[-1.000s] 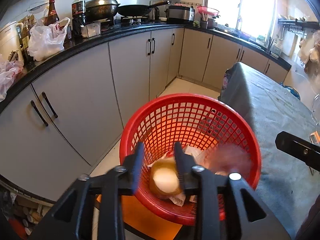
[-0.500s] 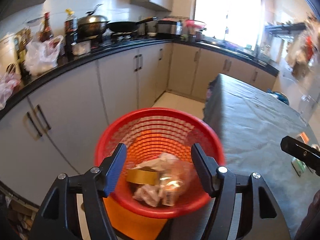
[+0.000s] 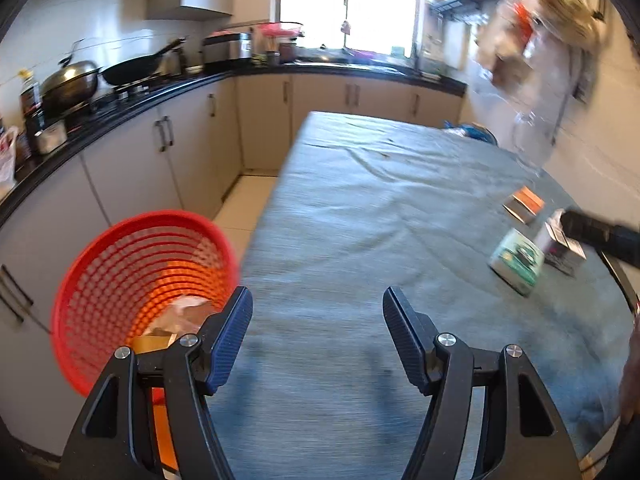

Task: Collect trash
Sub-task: 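Move both tools back over the table toward the remaining items, then grasp the green tissue pack with the left tool while the right tool grasps the white barcode box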

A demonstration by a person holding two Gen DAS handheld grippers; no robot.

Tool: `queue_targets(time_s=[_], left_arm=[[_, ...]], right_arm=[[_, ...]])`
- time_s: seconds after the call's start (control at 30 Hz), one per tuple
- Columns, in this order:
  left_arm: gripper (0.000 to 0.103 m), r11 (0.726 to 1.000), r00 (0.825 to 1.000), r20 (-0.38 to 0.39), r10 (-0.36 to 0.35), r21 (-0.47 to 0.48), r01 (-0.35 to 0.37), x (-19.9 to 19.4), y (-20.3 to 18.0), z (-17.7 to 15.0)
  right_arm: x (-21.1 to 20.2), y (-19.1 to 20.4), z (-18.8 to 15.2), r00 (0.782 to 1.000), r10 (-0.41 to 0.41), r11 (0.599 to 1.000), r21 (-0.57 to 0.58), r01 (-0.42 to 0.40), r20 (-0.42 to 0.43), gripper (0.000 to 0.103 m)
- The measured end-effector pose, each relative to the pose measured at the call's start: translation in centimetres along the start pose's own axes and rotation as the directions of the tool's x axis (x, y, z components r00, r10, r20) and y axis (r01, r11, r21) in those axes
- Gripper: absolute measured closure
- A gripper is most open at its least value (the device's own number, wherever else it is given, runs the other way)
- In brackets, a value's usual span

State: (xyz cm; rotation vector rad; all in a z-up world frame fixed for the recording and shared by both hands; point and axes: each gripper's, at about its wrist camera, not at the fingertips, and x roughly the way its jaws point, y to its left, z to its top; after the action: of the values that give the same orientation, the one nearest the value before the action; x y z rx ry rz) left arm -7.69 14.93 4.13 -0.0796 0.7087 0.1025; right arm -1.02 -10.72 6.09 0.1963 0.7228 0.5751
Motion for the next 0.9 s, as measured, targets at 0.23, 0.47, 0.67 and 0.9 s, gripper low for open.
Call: queue_targets(time_s=[0.23, 0.47, 0.67, 0.9], left_arm=[[0.036, 0.998, 0.999, -0.029, -0.041, 0.048, 0.043, 0.7, -3.1, 0.0], [0.036, 0.994, 0.998, -0.041, -0.050, 0.094, 0.054, 0.7, -4.5, -0.1], [0.036, 0.990, 0.993, -0.070, -0.100, 0.096, 0.106, 1.2, -5.5, 0.5], [0.027, 0.976, 0.980, -0.096, -0.174, 0.117, 0.184, 1.4, -7.8, 1.5]], right_arm=[[0.4, -10.1, 2.9, 0.990, -0.101, 0.990, 0.085, 0.109, -0.097, 0.047], [2.0, -13.5, 1.8, 0.981, 0.034, 0.982, 0.189, 0.003, -0.191, 0.047], [1.9, -9.6, 0.2, 0.974, -0.056, 0.998, -0.046, 0.048, -0.221, 0.036], [2.4, -9.5, -0.4, 0.964, -0.168, 0.983, -0.112, 0.148, -0.206, 0.061]])
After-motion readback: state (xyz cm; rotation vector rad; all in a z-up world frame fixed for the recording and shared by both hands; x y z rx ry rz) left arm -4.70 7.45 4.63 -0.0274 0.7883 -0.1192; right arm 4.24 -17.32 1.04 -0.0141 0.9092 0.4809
